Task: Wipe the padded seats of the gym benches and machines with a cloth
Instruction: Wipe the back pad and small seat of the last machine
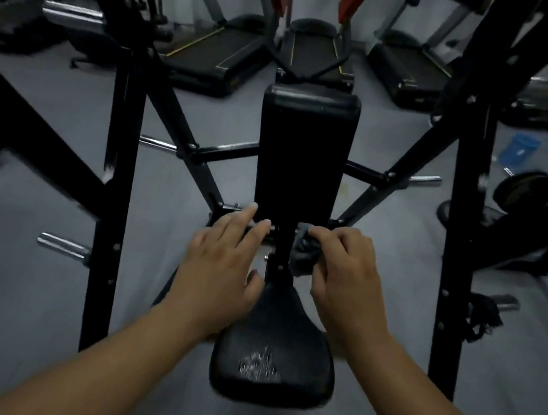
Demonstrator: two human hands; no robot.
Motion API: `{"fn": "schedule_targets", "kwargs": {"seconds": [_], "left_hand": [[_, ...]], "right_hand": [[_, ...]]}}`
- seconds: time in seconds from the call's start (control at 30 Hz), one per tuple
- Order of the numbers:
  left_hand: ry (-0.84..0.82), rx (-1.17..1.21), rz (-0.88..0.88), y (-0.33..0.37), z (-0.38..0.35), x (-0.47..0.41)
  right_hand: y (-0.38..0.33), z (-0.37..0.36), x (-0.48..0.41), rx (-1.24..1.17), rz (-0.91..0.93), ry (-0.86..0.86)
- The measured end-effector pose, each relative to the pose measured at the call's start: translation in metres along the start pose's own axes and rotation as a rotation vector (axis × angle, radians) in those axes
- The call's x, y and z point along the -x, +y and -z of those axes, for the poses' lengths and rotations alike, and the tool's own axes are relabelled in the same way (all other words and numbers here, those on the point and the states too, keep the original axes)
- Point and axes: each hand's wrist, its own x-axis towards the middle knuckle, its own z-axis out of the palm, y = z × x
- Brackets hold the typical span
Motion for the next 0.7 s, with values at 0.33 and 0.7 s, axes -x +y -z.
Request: {"fn": "schedule_targets", "kwargs": {"seconds": [0.33,0.7], "left_hand": [[0.133,-0.017,0.118,-0.023,-0.011,-0.190],[0.138,0.025,0.177,-0.074,-0.028,-0.230]], "right_hand": [[0.062,-0.045,-0.275,-0.084,0.176,0.273],[0.082,-0.090,-0.300,0.232,0.507,0.101]]}}
